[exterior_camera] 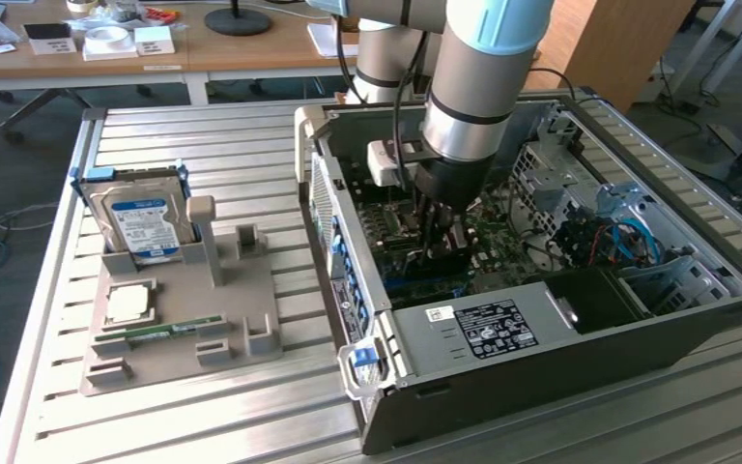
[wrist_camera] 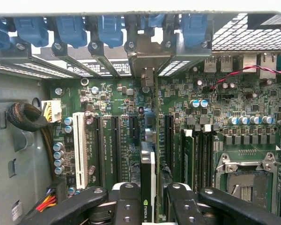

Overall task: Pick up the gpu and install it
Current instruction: 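Insert the gpu into the slot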

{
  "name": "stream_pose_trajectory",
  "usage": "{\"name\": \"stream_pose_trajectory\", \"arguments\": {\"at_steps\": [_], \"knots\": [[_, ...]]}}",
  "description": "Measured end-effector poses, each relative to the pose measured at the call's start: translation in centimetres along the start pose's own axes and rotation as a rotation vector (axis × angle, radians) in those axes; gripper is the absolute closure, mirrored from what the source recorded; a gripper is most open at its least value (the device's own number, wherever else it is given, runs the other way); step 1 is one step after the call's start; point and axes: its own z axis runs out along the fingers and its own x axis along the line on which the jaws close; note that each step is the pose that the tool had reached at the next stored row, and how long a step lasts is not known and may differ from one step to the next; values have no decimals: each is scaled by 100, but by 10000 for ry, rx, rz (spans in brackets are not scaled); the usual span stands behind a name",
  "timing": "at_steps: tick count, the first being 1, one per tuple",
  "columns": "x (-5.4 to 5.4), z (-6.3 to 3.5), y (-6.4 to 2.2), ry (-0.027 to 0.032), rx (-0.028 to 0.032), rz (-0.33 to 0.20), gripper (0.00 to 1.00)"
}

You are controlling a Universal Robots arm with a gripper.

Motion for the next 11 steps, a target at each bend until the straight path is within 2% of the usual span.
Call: {"name": "stream_pose_trajectory", "arguments": {"at_steps": [11], "knots": [[0,0,5,0,0,0,74]]}}
